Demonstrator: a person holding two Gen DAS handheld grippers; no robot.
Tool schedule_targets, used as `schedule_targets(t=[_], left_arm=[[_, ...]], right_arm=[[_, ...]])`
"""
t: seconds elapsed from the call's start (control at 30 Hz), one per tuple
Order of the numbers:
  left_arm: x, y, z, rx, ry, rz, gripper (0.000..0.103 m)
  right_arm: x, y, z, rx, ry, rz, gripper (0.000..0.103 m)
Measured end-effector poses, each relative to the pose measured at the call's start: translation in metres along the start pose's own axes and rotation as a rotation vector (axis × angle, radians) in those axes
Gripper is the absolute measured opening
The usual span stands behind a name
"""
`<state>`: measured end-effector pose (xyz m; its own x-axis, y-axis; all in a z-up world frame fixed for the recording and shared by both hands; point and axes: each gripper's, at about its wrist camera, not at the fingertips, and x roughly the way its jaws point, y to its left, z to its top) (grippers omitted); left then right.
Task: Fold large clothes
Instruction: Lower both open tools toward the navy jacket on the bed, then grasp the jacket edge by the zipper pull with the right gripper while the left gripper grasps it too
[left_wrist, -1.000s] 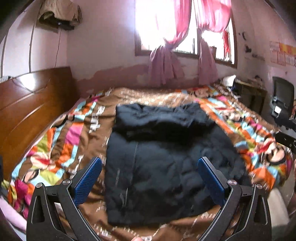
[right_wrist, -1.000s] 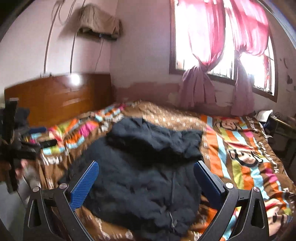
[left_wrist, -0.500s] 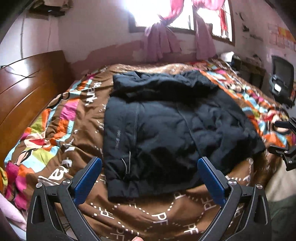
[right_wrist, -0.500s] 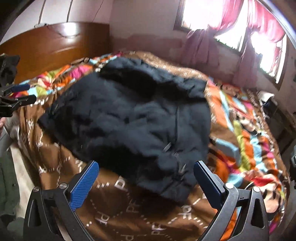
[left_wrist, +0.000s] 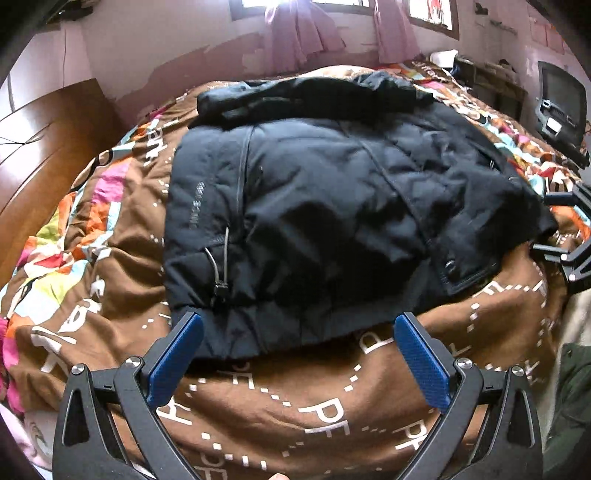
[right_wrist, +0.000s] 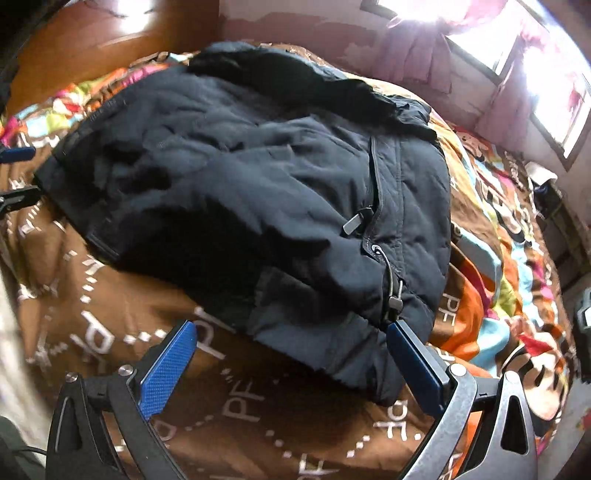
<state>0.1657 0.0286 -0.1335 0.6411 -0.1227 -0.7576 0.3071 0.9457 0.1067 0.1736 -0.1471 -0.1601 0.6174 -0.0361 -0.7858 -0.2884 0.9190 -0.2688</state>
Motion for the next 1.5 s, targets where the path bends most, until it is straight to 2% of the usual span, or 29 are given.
schedule_targets(t=[0.3, 0.53, 0.67, 0.77, 0.9, 1.03, 1.17, 1.2, 1.27, 1.5], left_arm=[[0.017, -0.003, -0.003, 0.03, 0.011, 0.001, 0.101], [0.015, -0.006, -0.007, 0.053, 0.002, -0.009, 0.101], [0.013, -0.006, -0.009, 0.062, 0.013, -0.024, 0.101], [0.008, -0.001, -0.007, 0.045, 0.004, -0.053, 0.101], [-0.003, 0.004, -0.003, 0.036, -0.026, -0.071, 0.101], [-0.011, 0.006, 0.001, 0.047, -0.062, -0.077, 0.101], [-0.009, 0.0, -0.001, 0.084, -0.066, -0.051, 0.101], [-0.006, -0.002, -0.001, 0.094, -0.061, -0.029, 0.101], [0.006, -0.008, -0.004, 0.128, -0.029, 0.074, 0.101], [0.029, -0.007, -0.015, 0.165, 0.029, 0.054, 0.101]], right_arm=[[0.013, 0.011, 0.004, -0.062, -0.043, -0.091, 0.103], [0.016, 0.003, 0.019, -0.042, -0.043, -0.088, 0.103], [0.011, -0.018, 0.034, 0.046, -0.025, -0.003, 0.103], [0.006, -0.042, 0.052, 0.12, -0.006, 0.116, 0.103], [0.013, -0.069, 0.077, 0.222, 0.07, 0.266, 0.103], [0.022, -0.088, 0.099, 0.324, 0.135, 0.372, 0.103], [0.028, -0.092, 0.111, 0.367, 0.167, 0.423, 0.103], [0.029, -0.093, 0.112, 0.373, 0.174, 0.428, 0.103], [0.031, -0.095, 0.114, 0.388, 0.18, 0.44, 0.103], [0.036, -0.099, 0.109, 0.43, 0.196, 0.468, 0.103]])
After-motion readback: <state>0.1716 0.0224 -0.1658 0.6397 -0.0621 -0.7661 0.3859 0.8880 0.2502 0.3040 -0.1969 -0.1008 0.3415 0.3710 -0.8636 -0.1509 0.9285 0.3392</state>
